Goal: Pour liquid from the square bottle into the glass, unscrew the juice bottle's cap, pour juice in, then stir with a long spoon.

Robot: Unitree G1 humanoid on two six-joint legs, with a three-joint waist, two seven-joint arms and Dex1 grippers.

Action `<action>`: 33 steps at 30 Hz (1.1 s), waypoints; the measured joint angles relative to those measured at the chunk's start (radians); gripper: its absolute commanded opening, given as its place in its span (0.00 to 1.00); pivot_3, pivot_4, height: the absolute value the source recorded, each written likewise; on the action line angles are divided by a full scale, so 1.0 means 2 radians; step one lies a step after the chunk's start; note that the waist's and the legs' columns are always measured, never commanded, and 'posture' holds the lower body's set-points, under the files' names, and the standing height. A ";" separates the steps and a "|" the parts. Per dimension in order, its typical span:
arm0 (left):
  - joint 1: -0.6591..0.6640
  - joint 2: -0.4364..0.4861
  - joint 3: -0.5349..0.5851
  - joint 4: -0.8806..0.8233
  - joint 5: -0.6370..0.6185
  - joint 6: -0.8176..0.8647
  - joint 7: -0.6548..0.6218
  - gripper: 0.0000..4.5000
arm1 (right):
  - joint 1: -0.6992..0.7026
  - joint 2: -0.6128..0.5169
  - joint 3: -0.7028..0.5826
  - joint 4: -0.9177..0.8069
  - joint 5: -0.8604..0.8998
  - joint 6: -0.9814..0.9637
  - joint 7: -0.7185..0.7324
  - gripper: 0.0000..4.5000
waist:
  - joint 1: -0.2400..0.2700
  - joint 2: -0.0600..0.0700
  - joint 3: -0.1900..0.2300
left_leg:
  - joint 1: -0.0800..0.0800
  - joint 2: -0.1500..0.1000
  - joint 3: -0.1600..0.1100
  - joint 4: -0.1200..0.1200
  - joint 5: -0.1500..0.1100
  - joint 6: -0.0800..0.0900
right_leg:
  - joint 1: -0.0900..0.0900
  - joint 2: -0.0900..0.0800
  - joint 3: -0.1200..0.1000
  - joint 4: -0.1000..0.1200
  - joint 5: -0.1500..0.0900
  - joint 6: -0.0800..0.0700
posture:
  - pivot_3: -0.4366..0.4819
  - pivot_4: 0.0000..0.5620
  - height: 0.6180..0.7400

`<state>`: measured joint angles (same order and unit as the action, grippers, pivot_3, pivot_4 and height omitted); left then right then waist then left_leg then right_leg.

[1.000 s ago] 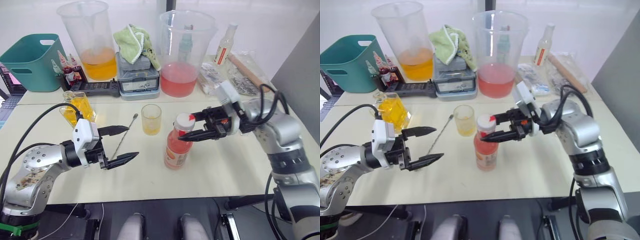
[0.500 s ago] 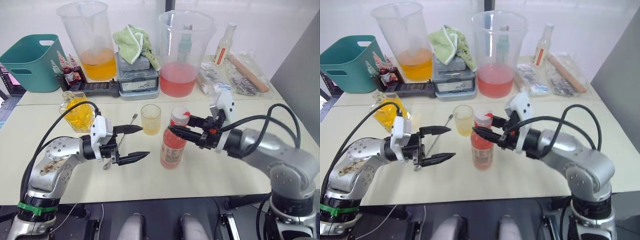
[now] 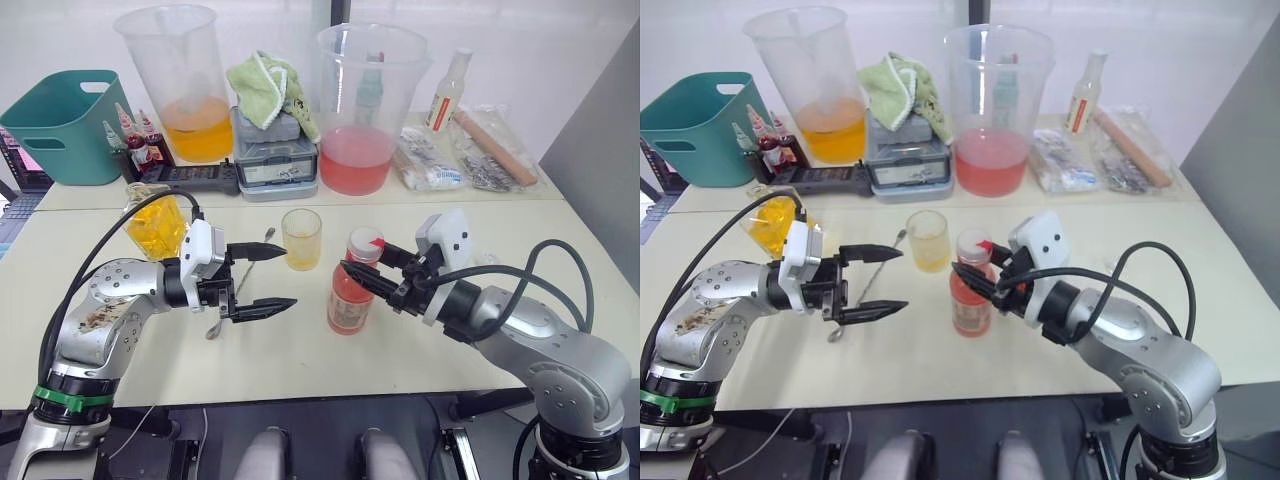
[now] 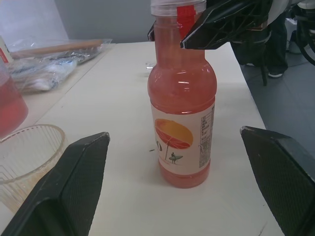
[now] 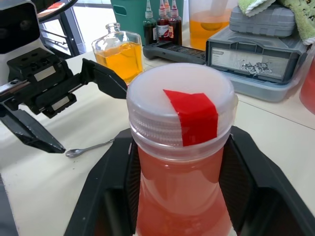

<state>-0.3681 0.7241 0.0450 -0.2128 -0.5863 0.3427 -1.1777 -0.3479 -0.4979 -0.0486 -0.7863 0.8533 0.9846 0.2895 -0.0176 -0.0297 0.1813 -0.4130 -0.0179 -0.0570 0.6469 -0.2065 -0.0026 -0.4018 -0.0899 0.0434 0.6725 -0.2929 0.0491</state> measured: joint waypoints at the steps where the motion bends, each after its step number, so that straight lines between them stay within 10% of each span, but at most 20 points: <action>1: 0.001 0.000 0.000 -0.001 0.000 0.002 0.001 1.00 | 0.002 0.000 0.003 0.003 0.003 0.001 0.004 0.81 | 0.000 0.000 0.000 | 0.000 0.000 0.000 0.000 0.000 0.000 | 0.000 0.000 0.000 0.000 0.000 0.000 | 0.48 0.27 1.00; 7: 0.018 0.006 0.013 -0.007 0.000 0.003 0.010 1.00 | -0.022 -0.066 0.014 0.045 -0.005 -0.019 0.089 0.98 | -0.001 0.000 0.000 | 0.000 0.000 0.000 0.000 0.000 0.000 | 0.000 0.000 0.000 0.000 0.000 0.000 | 0.48 0.27 1.00; 13: 0.041 0.011 0.030 -0.021 -0.001 0.003 0.019 1.00 | -0.086 -0.186 0.034 0.217 -0.074 -0.161 0.358 0.98 | 0.001 0.000 0.000 | 0.003 0.000 0.002 0.001 0.000 0.000 | 0.005 0.000 -0.001 -0.004 0.000 0.000 | 0.48 0.27 1.00; 18: 0.071 0.018 0.053 -0.050 -0.003 0.006 0.038 1.00 | -0.186 -0.164 0.084 0.398 -0.120 -0.285 0.585 0.98 | -0.005 0.000 0.000 | 0.005 0.002 0.001 0.000 0.000 0.000 | 0.006 0.001 -0.001 -0.004 0.000 0.000 | 0.48 0.27 1.00; 30: 0.130 0.029 0.099 -0.108 -0.016 0.028 0.078 1.00 | -0.269 -0.065 0.167 0.549 -0.158 -0.383 0.638 0.98 | -0.002 0.000 0.000 | 0.004 0.001 0.000 -0.001 0.000 0.000 | 0.005 -0.001 -0.001 -0.004 0.000 0.000 | 0.48 0.27 1.00; 33: 0.131 0.034 0.105 -0.113 -0.017 0.030 0.084 1.00 | -0.269 -0.065 0.175 0.549 -0.146 -0.383 0.639 0.82 | 0.001 0.000 0.000 | 0.004 0.001 0.000 -0.001 0.000 0.000 | 0.005 -0.001 -0.001 -0.004 0.000 0.000 | 0.48 0.27 1.00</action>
<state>-0.1060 0.7915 0.2546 -0.4391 -0.6213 0.4020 -1.0104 -0.8855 -0.6273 0.3020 0.3123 0.5620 0.2182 1.5665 -0.0159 -0.0295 0.1816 -0.4055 -0.0168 -0.0571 0.6455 -0.2073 -0.0023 -0.3921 -0.0926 0.0421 0.6647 -0.2924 0.0497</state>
